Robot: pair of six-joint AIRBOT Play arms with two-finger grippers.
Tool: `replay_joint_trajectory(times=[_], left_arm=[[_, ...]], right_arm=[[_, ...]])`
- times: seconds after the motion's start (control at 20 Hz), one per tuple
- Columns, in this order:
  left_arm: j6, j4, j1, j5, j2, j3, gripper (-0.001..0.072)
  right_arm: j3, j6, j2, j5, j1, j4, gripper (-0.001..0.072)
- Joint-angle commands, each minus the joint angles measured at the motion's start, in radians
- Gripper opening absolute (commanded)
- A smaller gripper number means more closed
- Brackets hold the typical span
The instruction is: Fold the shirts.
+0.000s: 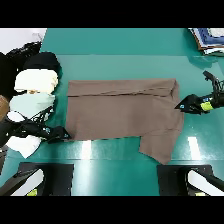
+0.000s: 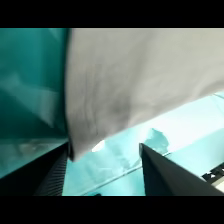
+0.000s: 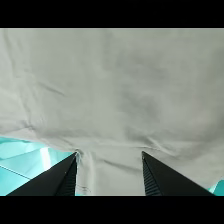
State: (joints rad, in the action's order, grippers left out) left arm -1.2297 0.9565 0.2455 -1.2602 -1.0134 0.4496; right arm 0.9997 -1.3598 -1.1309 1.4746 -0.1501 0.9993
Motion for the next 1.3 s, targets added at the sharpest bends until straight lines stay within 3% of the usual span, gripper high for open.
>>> replay_joint_trajectory(times=[0.0, 0.05, 0.15, 0.2, 0.25, 0.5, 0.8, 1.0, 1.2, 1.25], left_arm=[[0.008, -0.030, -0.001, 0.069, 0.002, -0.030, 0.0401], [0.008, -0.045, -0.001, 0.093, 0.002, -0.030, 0.0358], [0.007, -0.064, -0.001, 0.139, 0.002, -0.024, 0.0354], [0.013, -0.064, 0.000, 0.144, 0.002, -0.017, 0.0140], [0.031, -0.064, 0.000, 0.144, 0.002, -0.007, 0.0036], [0.034, -0.058, 0.000, 0.112, 0.002, 0.105, 0.0026], [0.034, -0.058, 0.000, 0.100, 0.002, 0.172, 0.0026], [0.033, -0.058, -0.001, 0.100, 0.002, 0.172, 0.0027], [0.033, -0.058, -0.001, 0.100, 0.002, 0.172, 0.0026], [0.034, -0.058, 0.000, 0.100, 0.002, 0.172, 0.0027]], right_arm=[[-0.023, 0.000, 0.037, -0.002, -0.004, -0.001, 0.0451], [-0.023, 0.000, 0.040, 0.000, -0.003, 0.004, 0.0452], [-0.023, 0.000, 0.041, 0.020, -0.003, 0.054, 0.0452], [-0.024, -0.001, 0.041, 0.030, -0.004, 0.096, 0.0452], [-0.024, -0.002, 0.041, 0.033, -0.004, 0.137, 0.0451], [-0.059, -0.028, 0.041, 0.045, -0.012, 0.282, 0.0450], [-0.369, -0.027, 0.041, -0.017, -0.114, 0.261, 0.0449], [-0.495, 0.008, 0.040, -0.124, -0.072, 0.142, 0.0446], [-0.508, 0.004, 0.041, -0.211, 0.044, 0.124, 0.0360], [-0.508, 0.001, 0.041, -0.220, 0.061, 0.126, 0.0277]])
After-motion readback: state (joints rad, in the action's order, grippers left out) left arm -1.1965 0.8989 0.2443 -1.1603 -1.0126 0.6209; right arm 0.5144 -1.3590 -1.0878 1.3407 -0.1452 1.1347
